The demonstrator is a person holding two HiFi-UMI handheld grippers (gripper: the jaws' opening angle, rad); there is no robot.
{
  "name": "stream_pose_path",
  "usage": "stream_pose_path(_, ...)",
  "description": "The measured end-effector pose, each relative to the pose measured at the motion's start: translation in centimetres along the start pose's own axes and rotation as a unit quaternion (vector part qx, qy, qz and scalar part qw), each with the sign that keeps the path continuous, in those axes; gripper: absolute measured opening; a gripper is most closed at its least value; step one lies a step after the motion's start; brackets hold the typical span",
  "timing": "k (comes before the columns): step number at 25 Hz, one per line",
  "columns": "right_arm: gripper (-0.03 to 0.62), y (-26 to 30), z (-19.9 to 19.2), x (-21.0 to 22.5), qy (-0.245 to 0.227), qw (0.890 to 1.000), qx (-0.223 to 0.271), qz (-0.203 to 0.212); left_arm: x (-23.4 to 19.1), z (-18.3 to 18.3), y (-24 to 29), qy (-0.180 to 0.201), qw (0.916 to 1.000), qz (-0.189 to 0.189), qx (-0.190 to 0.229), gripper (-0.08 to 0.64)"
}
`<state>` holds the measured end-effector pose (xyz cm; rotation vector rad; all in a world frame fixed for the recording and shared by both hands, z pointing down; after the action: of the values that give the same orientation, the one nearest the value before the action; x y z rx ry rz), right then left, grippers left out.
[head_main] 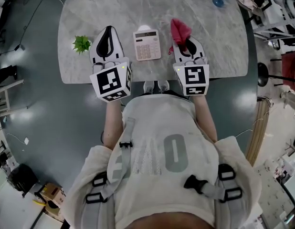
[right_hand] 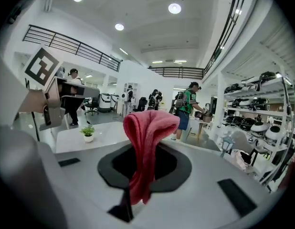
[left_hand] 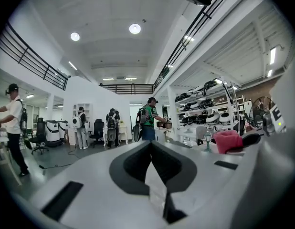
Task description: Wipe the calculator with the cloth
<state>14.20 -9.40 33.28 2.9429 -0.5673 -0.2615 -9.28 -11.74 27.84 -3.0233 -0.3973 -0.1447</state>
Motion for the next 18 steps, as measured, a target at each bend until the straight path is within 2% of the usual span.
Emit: stream_pose_path(18, 0.055, -0.08, 0.74, -0.34, -0.005, 1.000, 0.016, 0.013, 0.47, -0.36, -0.41, 0.005, 1.0000, -0.001, -0.001, 0.021)
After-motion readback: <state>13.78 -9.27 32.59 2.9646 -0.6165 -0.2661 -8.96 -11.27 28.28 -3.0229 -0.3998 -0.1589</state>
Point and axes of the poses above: the fingertips, and each gripper's own axes: y forward along the fingers, x to its right, z out of its top, the point moved 9 cm from there along -y, backward along the fingers, and after that the axes turned 8 degrees about x, right-handed, at the moved point
